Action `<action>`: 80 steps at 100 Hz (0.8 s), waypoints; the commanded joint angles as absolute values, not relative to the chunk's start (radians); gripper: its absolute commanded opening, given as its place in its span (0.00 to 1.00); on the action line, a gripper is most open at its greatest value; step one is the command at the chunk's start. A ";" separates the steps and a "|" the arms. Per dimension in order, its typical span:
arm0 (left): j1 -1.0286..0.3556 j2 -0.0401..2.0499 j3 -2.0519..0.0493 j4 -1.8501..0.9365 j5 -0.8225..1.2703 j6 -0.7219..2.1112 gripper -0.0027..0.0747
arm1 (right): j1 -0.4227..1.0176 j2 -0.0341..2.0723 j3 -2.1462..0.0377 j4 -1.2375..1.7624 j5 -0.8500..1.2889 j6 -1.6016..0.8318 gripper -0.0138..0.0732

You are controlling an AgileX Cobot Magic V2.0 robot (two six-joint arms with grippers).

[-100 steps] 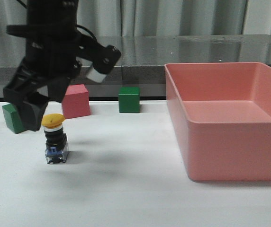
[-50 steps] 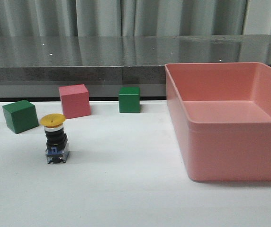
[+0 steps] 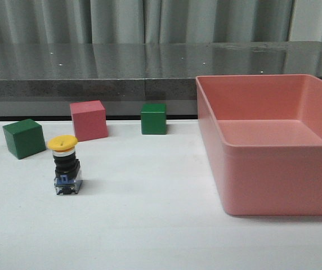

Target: Place and stand button with both arms

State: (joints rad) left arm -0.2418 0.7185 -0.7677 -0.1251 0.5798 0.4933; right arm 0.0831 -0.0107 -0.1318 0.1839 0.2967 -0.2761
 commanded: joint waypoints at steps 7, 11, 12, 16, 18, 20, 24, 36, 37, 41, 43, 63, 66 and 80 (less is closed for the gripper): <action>-0.238 0.450 -0.559 -0.166 0.402 0.482 0.01 | 0.085 0.000 -0.159 0.180 0.221 -0.278 0.09; -0.238 0.370 -0.500 -0.166 0.380 0.482 0.01 | 0.085 0.000 -0.159 0.180 0.221 -0.278 0.09; -0.238 0.357 -0.491 -0.166 0.372 0.482 0.01 | 0.085 0.000 -0.159 0.180 0.221 -0.278 0.09; -0.238 0.280 -0.440 -0.168 0.351 0.482 0.01 | 0.085 0.000 -0.159 0.180 0.221 -0.278 0.09; -0.238 0.243 -0.418 -0.168 0.345 0.482 0.01 | 0.085 0.000 -0.159 0.180 0.221 -0.278 0.09; -0.238 0.206 -0.391 -0.168 0.338 0.482 0.01 | 0.085 0.000 -0.159 0.180 0.221 -0.278 0.09; -0.238 0.148 -0.359 -0.168 0.330 0.482 0.01 | 0.085 0.000 -0.159 0.180 0.221 -0.278 0.09; -0.238 -0.014 -0.277 -0.168 0.328 0.482 0.01 | 0.085 0.000 -0.159 0.180 0.221 -0.278 0.09; -0.238 -0.030 -0.273 -0.168 0.328 0.482 0.01 | 0.085 0.000 -0.159 0.180 0.221 -0.278 0.09; -0.238 -0.041 -0.253 -0.168 0.328 0.482 0.01 | 0.085 0.001 -0.159 0.180 0.223 -0.278 0.09; -0.238 -0.034 -0.250 -0.166 0.328 0.482 0.01 | 0.085 0.003 -0.159 0.180 0.223 -0.278 0.09; -0.238 0.014 -0.242 -0.168 0.353 0.482 0.01 | 0.085 0.002 -0.159 0.180 0.224 -0.278 0.09; -0.238 0.014 -0.237 -0.170 0.353 0.482 0.01 | 0.085 0.002 -0.159 0.180 0.224 -0.278 0.09; -0.237 0.014 -0.196 -0.182 0.292 0.482 0.01 | 0.085 0.002 -0.159 0.180 0.224 -0.278 0.09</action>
